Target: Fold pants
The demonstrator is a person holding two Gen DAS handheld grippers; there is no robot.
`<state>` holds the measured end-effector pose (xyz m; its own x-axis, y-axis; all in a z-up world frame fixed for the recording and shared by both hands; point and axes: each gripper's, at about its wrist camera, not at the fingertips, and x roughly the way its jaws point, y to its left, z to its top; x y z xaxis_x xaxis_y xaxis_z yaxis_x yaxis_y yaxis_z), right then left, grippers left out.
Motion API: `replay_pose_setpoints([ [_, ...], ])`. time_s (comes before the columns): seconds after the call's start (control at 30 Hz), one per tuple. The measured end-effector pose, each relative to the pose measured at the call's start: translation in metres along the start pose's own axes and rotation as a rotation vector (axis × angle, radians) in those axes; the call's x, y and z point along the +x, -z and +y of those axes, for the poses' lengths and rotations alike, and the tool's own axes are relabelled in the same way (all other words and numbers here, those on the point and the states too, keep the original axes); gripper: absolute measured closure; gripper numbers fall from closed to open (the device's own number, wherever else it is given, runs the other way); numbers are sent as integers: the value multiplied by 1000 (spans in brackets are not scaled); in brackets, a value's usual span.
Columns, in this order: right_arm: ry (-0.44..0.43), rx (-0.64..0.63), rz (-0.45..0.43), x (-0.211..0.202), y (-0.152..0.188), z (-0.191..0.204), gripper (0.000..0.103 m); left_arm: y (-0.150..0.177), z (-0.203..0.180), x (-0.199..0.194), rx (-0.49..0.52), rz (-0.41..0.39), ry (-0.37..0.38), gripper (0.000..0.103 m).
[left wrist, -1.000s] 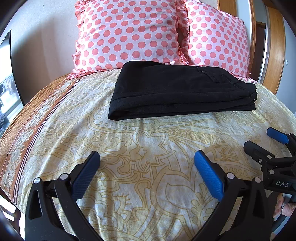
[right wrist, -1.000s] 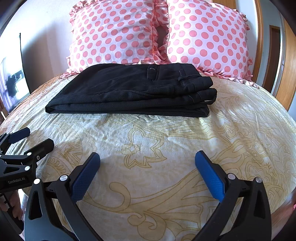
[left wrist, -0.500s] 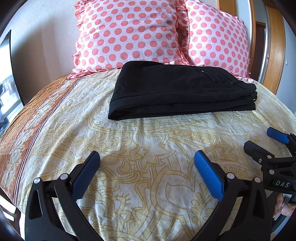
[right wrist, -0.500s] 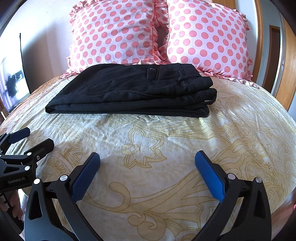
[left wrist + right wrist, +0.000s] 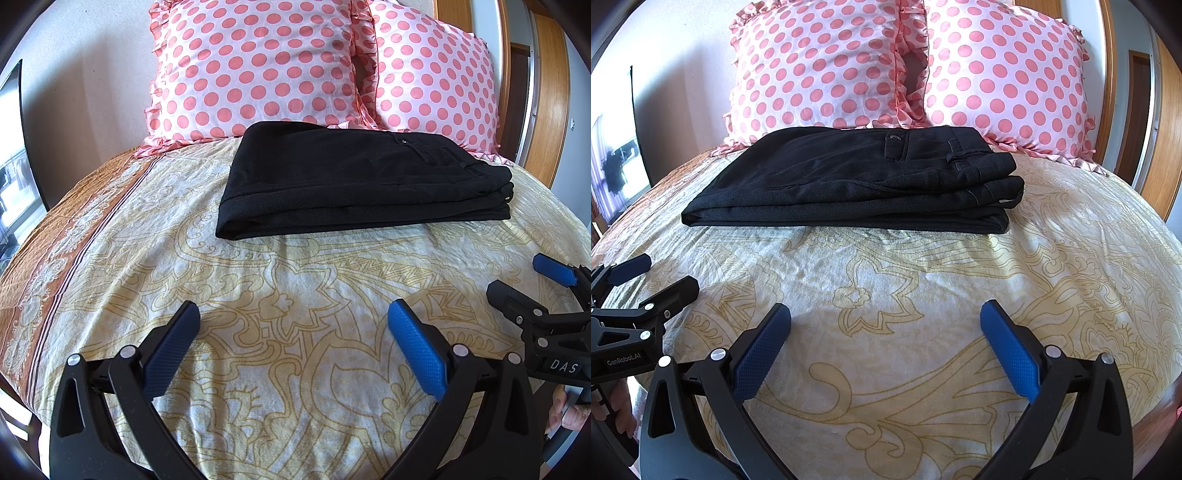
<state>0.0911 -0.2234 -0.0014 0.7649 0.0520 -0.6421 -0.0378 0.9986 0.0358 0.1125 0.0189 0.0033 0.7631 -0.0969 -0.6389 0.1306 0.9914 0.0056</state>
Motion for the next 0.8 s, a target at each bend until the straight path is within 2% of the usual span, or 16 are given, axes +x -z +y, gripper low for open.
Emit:
replay_pose_setpoints([
  [0.8,1,0,-1,0,0,0,1,-4,0,2,-5,29,-6,2],
])
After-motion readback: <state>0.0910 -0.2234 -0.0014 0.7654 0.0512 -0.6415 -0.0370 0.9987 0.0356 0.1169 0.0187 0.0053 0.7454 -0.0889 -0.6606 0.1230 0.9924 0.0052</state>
